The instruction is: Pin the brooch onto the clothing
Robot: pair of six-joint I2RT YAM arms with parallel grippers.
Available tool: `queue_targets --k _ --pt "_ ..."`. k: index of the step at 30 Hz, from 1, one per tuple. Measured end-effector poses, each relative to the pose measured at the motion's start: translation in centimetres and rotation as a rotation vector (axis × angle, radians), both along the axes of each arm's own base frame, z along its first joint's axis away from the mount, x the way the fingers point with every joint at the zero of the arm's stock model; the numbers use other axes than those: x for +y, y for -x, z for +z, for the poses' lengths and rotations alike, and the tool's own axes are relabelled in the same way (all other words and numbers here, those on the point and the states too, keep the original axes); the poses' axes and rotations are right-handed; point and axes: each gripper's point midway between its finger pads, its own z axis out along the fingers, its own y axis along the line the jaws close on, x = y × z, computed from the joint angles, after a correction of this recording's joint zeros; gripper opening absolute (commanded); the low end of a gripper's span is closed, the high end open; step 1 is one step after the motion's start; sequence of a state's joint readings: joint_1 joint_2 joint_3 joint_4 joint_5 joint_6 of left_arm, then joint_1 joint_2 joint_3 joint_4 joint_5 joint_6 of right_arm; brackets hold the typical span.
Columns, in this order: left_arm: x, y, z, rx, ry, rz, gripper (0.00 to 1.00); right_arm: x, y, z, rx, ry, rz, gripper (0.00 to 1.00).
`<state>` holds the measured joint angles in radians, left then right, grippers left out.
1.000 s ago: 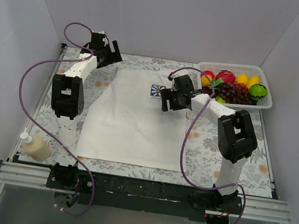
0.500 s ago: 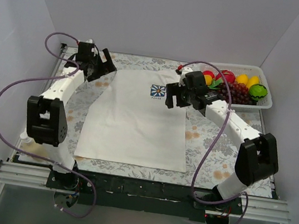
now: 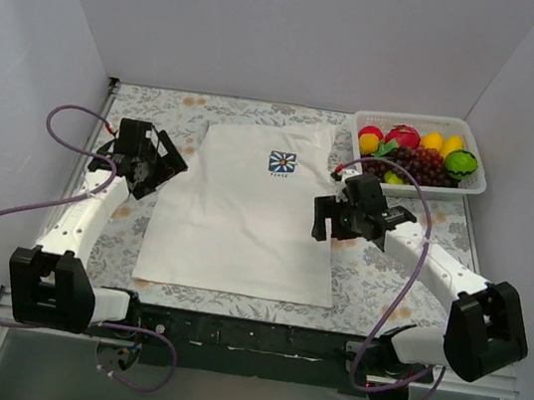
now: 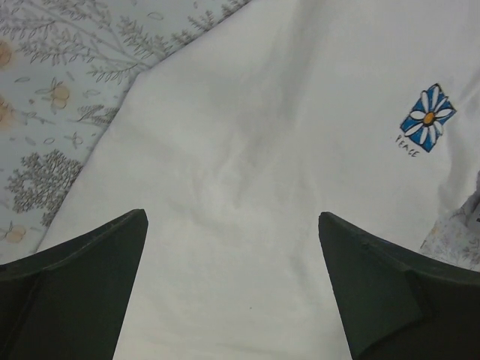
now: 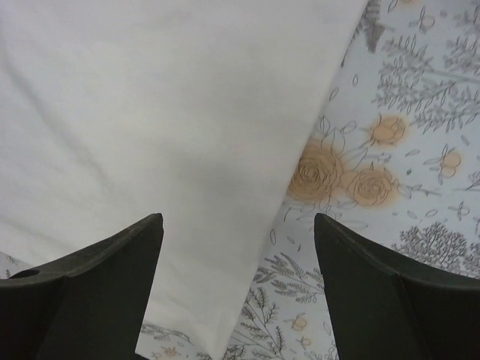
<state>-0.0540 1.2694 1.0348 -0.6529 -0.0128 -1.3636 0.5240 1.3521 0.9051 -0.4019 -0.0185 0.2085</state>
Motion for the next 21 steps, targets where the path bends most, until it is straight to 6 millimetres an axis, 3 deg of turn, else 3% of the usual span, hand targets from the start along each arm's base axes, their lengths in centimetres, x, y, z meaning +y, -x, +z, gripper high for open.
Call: queue_targets --k 11,15,18,21 --pt "2.1 10.2 -7.9 0.347 -0.024 0.211 0.98 -3.6 8.0 -5.0 0.197 0.015 -0.095 0.81" --pt "2.6 12.1 -7.8 0.34 -0.009 0.305 0.98 -4.5 10.8 -7.2 0.307 0.034 -0.117 0.78" --pt "3.0 12.5 -6.9 0.301 0.005 0.362 0.98 -4.1 11.1 -7.1 0.32 0.005 -0.124 0.72" --pt "3.1 13.2 -7.4 0.323 0.009 0.394 0.98 -3.8 11.5 -7.1 0.336 -0.019 -0.124 0.69"
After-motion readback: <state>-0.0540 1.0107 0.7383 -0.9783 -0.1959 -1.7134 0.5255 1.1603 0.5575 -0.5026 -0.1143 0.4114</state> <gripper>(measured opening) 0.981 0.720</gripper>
